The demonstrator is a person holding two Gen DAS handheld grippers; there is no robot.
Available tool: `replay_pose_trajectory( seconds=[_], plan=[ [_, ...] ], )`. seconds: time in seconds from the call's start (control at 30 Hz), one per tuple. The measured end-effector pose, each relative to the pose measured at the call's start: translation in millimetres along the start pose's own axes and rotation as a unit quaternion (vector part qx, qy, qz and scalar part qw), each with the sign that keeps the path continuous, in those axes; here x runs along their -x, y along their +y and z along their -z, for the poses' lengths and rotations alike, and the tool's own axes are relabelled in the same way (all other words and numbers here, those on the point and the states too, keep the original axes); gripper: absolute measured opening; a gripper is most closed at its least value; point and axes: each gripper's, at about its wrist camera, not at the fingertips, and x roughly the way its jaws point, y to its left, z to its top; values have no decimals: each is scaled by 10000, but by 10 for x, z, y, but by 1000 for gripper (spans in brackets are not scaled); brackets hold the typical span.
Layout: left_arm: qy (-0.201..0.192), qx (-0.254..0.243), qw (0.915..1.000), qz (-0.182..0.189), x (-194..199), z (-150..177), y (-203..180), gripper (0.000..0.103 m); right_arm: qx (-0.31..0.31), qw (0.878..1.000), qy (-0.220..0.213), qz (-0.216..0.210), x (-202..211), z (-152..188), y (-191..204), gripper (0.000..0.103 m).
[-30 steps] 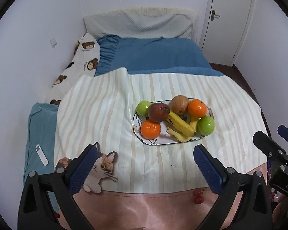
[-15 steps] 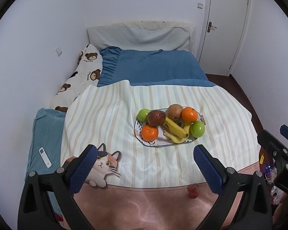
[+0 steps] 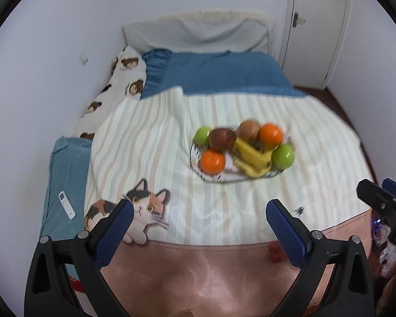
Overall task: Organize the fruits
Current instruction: 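Lift both open grippers back from the plate, then grasp a cherry tomato with the left gripper while the right gripper grasps another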
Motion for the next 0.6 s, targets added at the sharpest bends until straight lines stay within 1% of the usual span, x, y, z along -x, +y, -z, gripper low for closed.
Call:
replay_pose_trajectory(
  seconds=[0.1,0.17,0.27,0.3,0.33,0.4,0.47,0.53,0.6],
  plan=[
    [421,-70,9991,-32,-353,124,-95,102,-169,9990,412,34,-377,103,-196,101],
    [748,-96,9971,51,-594,232,-153,102,-346,9966,745,-84,-705,198,-355,100],
    [1233,-163,9921,166,-928,406,-247,102,-497,9915,1191,-150,-1141,345,-510,87],
    [1427,-212,9894,170,-1053,489,-286,100,-513,9899,1313,-160,-1273,404,-540,82],
    [1550,-242,9875,165,-1128,538,-307,99,-498,9880,1452,-156,-1398,471,-553,76],
    [1751,-309,9840,121,-1269,649,-347,98,-487,9835,1710,-333,-1615,622,-546,70],
    [1926,-352,9806,66,-1400,765,-362,98,-374,9807,1881,-371,-1766,754,-486,69],
    [2055,-352,9780,23,-1478,848,-347,98,-234,9766,2102,-389,-1951,888,-393,65],
    [2148,-352,9760,-8,-1525,914,-332,98,-149,9718,2318,-403,-2134,1014,-324,63]
  ],
)
